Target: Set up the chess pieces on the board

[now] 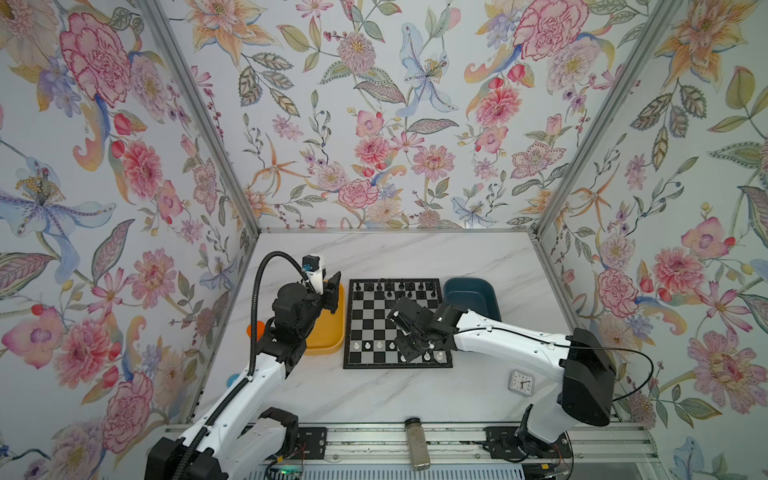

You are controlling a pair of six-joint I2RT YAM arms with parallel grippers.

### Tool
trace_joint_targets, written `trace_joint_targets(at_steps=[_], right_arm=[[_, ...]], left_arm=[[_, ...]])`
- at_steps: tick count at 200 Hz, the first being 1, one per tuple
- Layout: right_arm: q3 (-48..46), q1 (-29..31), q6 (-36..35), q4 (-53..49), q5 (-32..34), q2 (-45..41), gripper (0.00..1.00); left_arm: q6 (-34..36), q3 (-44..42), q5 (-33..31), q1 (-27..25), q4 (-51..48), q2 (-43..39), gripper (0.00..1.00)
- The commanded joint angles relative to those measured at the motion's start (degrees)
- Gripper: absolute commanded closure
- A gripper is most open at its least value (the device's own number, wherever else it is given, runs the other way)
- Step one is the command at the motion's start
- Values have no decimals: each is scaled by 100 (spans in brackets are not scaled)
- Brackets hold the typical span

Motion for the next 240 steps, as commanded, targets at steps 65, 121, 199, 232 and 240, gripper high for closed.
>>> trace_joint_targets(at_steps=[65,121,199,232,240], right_arm=[[-8,-2737,-1194,-488,184,-703,60],[-326,-3690,-1459,-23,-323,-281,59],[-416,-4192,-1537,467,-653,521,59],[-406,-4227,-1522,614,-739,667,59],[-388,-4227,-1514,634,-748,698,59]], left_arm=[[120,22,-77,151,147,124,54],[129,60,24,211,480,311,54],[147,72,55,295,562,446,54],[151,61,46,306,561,442,54],[155,66,46,306,562,444,54]])
